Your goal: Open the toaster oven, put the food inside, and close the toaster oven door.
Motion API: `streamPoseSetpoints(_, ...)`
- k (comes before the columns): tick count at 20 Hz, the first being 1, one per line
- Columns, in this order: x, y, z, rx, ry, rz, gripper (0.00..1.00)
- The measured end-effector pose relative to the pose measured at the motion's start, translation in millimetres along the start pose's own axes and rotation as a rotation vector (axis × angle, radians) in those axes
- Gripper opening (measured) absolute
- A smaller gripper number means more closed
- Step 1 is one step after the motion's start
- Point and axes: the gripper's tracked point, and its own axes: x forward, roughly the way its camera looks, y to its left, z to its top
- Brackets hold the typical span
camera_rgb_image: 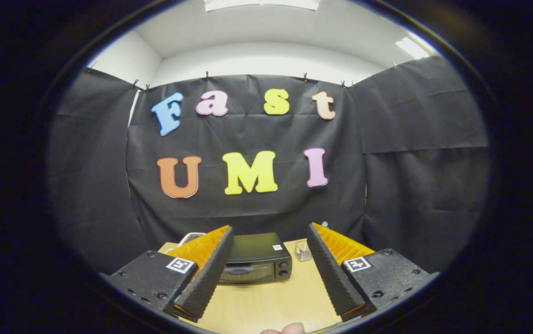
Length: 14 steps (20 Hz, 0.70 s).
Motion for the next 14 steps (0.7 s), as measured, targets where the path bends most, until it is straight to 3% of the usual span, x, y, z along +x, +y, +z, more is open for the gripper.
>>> streamPoseSetpoints(14, 7, 17, 7, 0.001, -0.029, 0.032, 1.0)
